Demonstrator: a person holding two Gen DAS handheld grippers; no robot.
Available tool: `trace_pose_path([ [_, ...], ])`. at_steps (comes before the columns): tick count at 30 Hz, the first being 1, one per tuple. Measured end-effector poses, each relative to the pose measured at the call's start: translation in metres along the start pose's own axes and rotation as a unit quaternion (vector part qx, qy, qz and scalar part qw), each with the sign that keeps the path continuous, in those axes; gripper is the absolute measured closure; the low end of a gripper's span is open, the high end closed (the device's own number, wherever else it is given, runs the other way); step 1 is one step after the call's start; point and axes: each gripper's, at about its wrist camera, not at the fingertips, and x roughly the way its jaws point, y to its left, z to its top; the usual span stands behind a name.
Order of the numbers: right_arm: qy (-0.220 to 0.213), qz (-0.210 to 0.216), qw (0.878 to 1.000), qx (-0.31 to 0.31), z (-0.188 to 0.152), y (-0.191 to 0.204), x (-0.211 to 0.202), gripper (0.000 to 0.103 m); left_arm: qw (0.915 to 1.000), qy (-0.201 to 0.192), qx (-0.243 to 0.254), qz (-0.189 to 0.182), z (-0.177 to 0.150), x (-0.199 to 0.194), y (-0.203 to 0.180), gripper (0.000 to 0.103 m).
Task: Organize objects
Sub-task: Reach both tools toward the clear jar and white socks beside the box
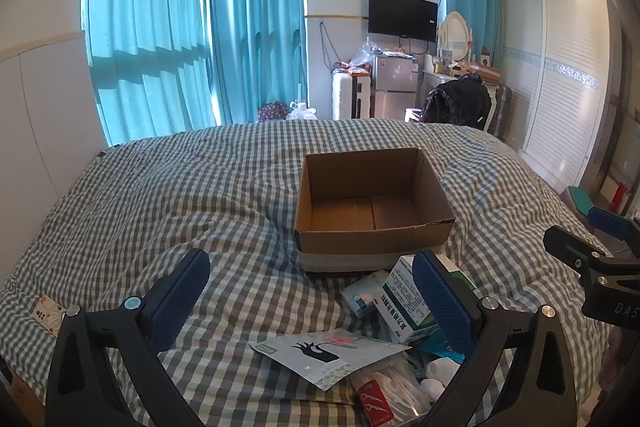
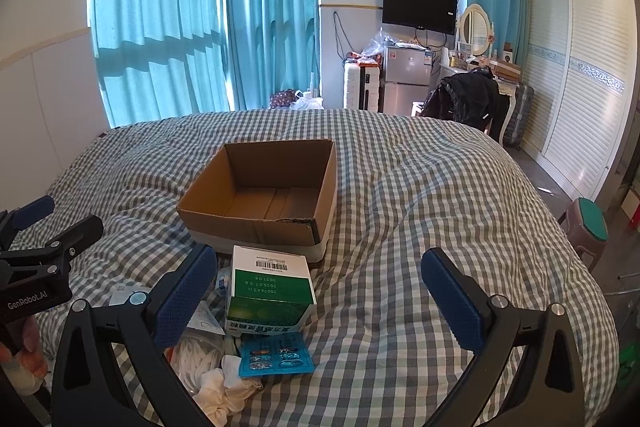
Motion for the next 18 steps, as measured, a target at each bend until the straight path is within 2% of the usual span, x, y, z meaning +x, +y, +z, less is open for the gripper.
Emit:
trace_pose_path([
  [18,-0.001,0.007,1.0,0.002,0.0002,-0.0003,-0.0052,0.001,0.9999,0.012,0.009,-0.002,-0.0025,-0.0055,-0.0042,0.0],
])
